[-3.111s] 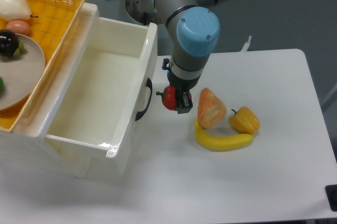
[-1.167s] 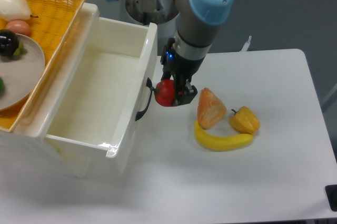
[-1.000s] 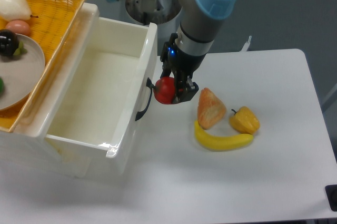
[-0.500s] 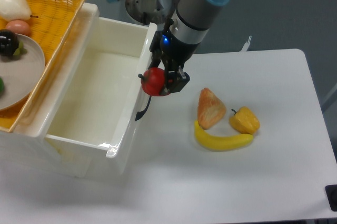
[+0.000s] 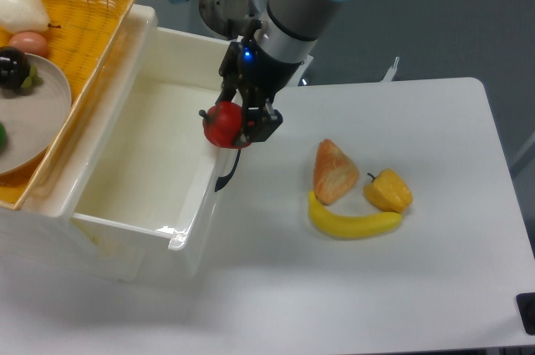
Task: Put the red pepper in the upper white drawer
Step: 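Lift the red pepper up and move it over the drawer rim, then carry the red pepper deeper over the open white drawer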
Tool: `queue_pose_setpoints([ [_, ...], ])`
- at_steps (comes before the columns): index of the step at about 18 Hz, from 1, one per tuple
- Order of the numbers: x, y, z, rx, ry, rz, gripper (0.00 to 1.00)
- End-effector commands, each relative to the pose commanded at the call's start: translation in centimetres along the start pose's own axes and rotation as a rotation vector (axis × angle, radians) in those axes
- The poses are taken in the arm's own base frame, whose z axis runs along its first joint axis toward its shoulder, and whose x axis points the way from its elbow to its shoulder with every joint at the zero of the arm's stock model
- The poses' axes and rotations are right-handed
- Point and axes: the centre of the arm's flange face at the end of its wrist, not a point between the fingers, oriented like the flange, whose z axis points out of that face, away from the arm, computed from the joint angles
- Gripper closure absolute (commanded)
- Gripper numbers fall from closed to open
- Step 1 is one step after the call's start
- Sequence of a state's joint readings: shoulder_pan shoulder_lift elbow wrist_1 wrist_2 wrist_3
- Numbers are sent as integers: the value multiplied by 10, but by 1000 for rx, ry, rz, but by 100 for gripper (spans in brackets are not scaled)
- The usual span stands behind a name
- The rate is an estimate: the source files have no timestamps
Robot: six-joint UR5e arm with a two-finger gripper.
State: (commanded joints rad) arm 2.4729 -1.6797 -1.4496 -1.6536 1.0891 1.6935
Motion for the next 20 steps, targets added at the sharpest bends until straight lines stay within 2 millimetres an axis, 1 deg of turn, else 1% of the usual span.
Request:
queue_pose_setpoints([
  [1,2,-6,4,-2,7,12,33],
  [3,5,-13,4,-2,8,24,33],
  [9,12,-34,17,-12,31,64,33],
  [12,15,-37,22,-16,43,72,33],
  [15,21,-38,33,-16,64,81,33],
  [17,23,-36,41,-38,83,82,33],
  [18,24,-39,46,-46,94,90,33],
  [20,28,-39,53,-55,108,90,32],
])
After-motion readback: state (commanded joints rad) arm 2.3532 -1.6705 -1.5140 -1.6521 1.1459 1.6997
